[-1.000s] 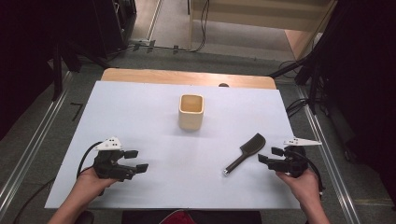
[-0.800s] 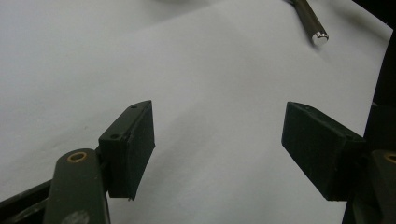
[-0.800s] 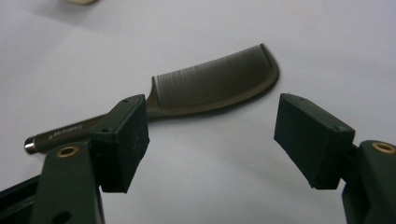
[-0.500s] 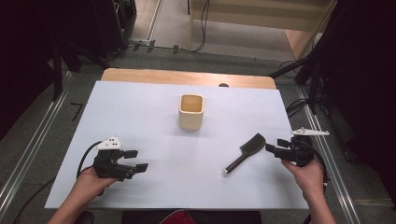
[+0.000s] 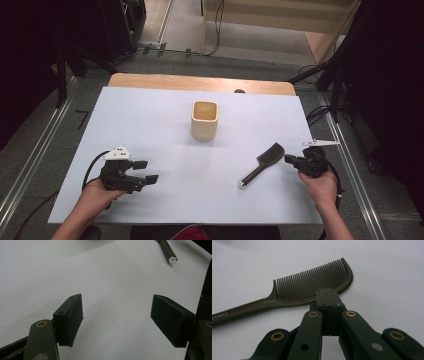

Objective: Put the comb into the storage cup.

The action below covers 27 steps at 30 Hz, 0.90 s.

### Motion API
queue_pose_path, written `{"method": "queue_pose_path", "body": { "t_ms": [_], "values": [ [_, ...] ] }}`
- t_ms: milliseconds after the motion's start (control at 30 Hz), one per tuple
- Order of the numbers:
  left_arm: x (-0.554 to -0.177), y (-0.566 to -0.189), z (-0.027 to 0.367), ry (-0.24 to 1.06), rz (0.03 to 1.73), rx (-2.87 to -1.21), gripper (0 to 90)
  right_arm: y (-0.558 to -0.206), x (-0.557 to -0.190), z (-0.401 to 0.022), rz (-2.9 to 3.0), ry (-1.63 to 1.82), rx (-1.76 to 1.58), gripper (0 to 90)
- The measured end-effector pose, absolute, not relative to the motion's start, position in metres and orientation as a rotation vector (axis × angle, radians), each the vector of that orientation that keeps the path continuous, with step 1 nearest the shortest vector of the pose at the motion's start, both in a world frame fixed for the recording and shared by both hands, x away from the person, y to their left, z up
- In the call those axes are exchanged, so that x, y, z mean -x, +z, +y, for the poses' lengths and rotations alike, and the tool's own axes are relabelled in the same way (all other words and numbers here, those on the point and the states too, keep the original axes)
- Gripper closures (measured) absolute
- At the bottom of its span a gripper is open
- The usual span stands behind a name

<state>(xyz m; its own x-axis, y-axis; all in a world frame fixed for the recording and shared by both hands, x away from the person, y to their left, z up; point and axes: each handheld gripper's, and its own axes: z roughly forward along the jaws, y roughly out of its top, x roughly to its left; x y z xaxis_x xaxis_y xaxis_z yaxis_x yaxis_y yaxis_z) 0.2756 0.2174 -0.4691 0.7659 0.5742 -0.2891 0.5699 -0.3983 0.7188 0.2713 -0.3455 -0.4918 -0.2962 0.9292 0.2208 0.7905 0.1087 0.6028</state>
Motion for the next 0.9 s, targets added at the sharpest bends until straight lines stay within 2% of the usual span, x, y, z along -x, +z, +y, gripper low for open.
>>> {"method": "queue_pose_path", "body": {
  "t_ms": [900],
  "values": [
    [-0.276, -0.469, 0.218, 0.024, 0.87, -2.09, 27.3, -0.506, -0.29, -0.335, 2.203, 0.898, -1.784, 87.6]
  ]
}}
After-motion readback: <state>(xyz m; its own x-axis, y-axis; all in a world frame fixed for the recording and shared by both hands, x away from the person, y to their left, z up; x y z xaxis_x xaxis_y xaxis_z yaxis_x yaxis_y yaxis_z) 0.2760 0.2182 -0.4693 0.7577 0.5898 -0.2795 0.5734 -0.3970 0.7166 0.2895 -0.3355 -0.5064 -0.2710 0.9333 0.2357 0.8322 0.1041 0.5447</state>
